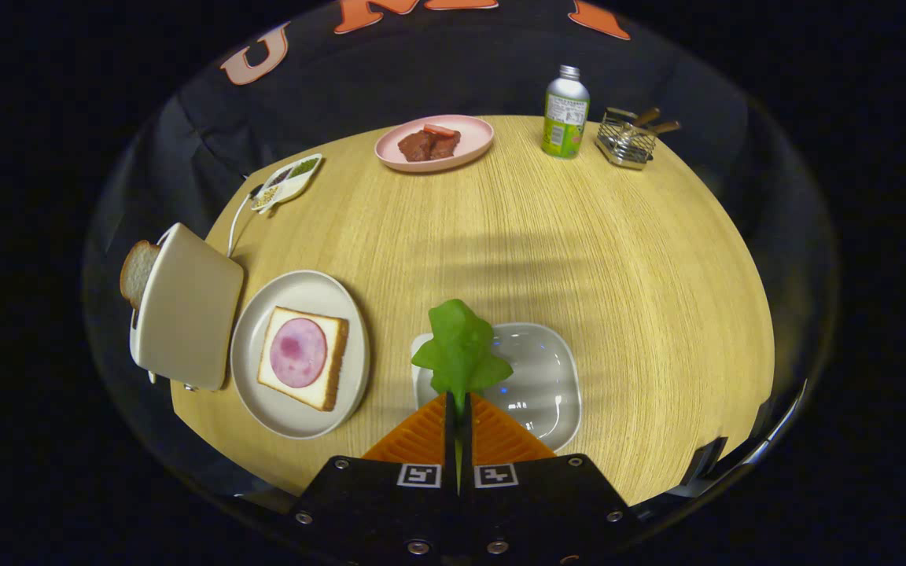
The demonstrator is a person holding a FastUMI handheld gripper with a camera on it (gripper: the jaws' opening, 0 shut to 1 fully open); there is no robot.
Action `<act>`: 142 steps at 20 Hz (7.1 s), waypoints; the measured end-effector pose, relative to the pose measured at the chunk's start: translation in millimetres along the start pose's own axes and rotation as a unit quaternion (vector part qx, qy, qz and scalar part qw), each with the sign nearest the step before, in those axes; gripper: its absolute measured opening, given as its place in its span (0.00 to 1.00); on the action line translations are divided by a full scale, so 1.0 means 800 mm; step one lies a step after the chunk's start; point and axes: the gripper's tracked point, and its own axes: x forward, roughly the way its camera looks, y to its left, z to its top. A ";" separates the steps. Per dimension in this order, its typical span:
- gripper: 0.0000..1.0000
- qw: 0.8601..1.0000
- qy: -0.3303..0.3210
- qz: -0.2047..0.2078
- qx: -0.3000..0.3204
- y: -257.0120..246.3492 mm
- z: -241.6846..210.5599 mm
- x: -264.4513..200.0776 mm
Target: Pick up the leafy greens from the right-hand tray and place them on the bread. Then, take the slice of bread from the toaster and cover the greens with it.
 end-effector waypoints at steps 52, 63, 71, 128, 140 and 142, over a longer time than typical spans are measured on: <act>0.78 0.967 -0.074 0.120 -0.212 0.355 0.135 -0.079; 0.78 0.982 0.020 0.096 -0.159 0.468 0.142 -0.051; 0.69 0.986 0.052 0.083 -0.136 0.480 0.150 -0.043; 0.10 0.968 0.008 0.225 0.115 0.188 0.037 0.045; 0.75 0.985 -0.125 0.120 0.025 0.122 0.093 -0.008; 0.83 0.979 -0.173 0.104 0.015 0.108 0.121 -0.039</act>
